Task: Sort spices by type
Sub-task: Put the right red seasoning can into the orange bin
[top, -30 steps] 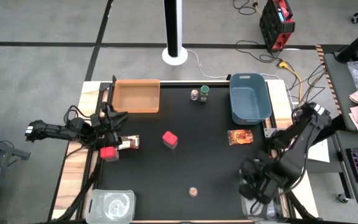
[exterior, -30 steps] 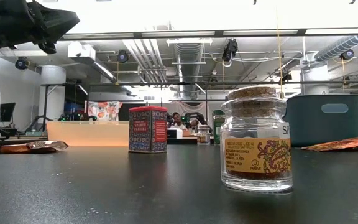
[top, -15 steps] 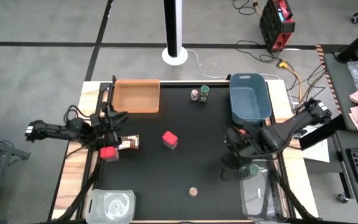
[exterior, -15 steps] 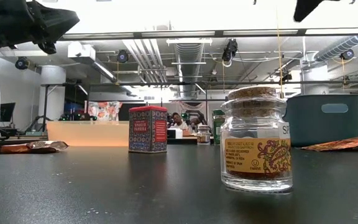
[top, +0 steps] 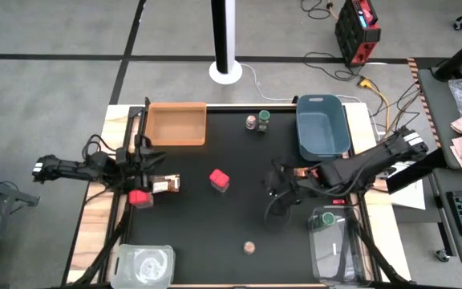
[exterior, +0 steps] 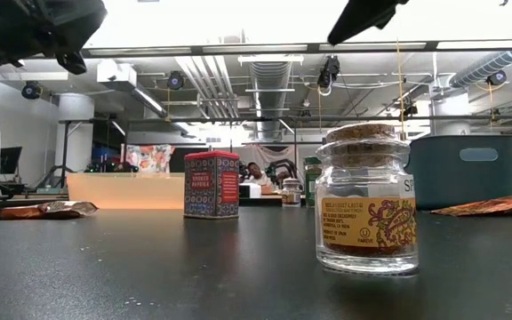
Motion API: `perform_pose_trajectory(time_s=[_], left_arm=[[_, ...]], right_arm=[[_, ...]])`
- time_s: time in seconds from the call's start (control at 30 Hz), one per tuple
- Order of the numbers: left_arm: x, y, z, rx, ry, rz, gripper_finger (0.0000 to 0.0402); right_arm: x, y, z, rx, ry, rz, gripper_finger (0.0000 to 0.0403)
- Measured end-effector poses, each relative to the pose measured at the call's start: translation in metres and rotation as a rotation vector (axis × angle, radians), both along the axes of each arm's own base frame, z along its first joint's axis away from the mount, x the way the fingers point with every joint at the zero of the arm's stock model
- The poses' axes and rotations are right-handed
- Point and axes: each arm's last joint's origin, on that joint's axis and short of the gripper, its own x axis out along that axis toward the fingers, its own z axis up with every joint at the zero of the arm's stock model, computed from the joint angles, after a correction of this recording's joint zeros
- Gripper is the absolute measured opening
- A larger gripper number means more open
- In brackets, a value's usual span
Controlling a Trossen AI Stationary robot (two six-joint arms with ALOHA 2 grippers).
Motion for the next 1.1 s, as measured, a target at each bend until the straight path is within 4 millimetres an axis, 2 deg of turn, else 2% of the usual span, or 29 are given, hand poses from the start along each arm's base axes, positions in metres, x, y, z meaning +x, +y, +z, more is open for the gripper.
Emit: perform_pose_trajectory(time_s=[0.27, 0.47, 0.67, 0.8, 0.93, 1.03, 1.1], left_arm=[[0.012, -0.001, -0.008, -0.089, 0.089, -0.048, 0.0066], [0.028, -0.003, -0.001, -0.125, 0.163, -0.062, 0.0066], [0.058, -0.006, 0.019, -0.087, 0.303, -0.034, 0.0066], [0.084, -0.009, 0.038, -0.044, 0.497, -0.016, 0.0066], [0.111, -0.012, 0.052, 0.028, 0.785, 0.001, 0.0066], [0.131, -0.015, 0.055, 0.095, 1.005, -0.026, 0.0066], [0.145, -0.018, 0.054, 0.160, 1.132, -0.112, 0.0066]], right_arm=[[0.005, -0.015, -0.024, -0.066, -0.041, 0.032, 0.0009], [-0.013, -0.024, -0.020, -0.046, -0.074, 0.004, 0.0009], [-0.040, -0.032, -0.010, -0.001, -0.129, -0.022, 0.0009], [-0.057, -0.036, -0.009, 0.009, -0.144, -0.028, 0.0009], [-0.066, -0.039, -0.010, 0.013, -0.156, -0.029, 0.0009], [-0.071, -0.041, -0.013, 0.021, -0.162, -0.034, 0.0009], [-0.072, -0.041, -0.015, 0.020, -0.157, -0.036, 0.0009]])
